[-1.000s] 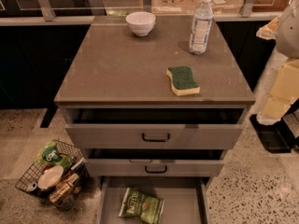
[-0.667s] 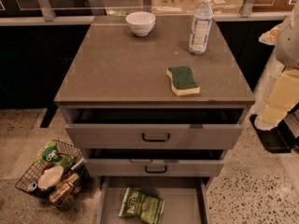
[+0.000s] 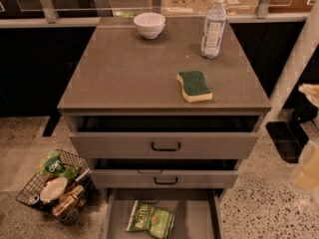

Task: Pick green jalapeno chip bag from bottom drawer and place on counter

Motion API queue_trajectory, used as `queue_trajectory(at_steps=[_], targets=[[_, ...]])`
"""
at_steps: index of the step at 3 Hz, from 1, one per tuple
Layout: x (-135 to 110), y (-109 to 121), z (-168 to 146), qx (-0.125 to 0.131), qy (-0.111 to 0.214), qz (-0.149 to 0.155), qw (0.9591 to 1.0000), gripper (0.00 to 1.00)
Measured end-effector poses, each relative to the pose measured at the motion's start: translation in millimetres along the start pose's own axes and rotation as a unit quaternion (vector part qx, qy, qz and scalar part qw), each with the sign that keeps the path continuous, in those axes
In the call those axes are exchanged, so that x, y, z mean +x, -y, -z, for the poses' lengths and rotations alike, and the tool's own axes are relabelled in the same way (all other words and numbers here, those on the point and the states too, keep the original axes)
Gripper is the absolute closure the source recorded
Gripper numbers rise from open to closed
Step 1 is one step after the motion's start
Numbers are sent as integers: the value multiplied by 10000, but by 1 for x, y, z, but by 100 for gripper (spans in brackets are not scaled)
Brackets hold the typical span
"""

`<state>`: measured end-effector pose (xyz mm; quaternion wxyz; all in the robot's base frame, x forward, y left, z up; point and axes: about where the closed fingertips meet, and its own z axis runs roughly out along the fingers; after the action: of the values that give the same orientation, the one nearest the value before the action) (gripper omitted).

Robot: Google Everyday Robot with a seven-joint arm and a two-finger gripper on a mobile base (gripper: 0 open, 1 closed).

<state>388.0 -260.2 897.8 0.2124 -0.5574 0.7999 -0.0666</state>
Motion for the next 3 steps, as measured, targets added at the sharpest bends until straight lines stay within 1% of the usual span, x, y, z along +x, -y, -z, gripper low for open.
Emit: queue_trajectory(at_steps=[1,2,3], targets=[[42,-44,-40,-114,188,-178,9996,0],[70,-93,-96,-448,367,-314,9978,0],[72,-124,-126,-474,656,-516,9954,0]])
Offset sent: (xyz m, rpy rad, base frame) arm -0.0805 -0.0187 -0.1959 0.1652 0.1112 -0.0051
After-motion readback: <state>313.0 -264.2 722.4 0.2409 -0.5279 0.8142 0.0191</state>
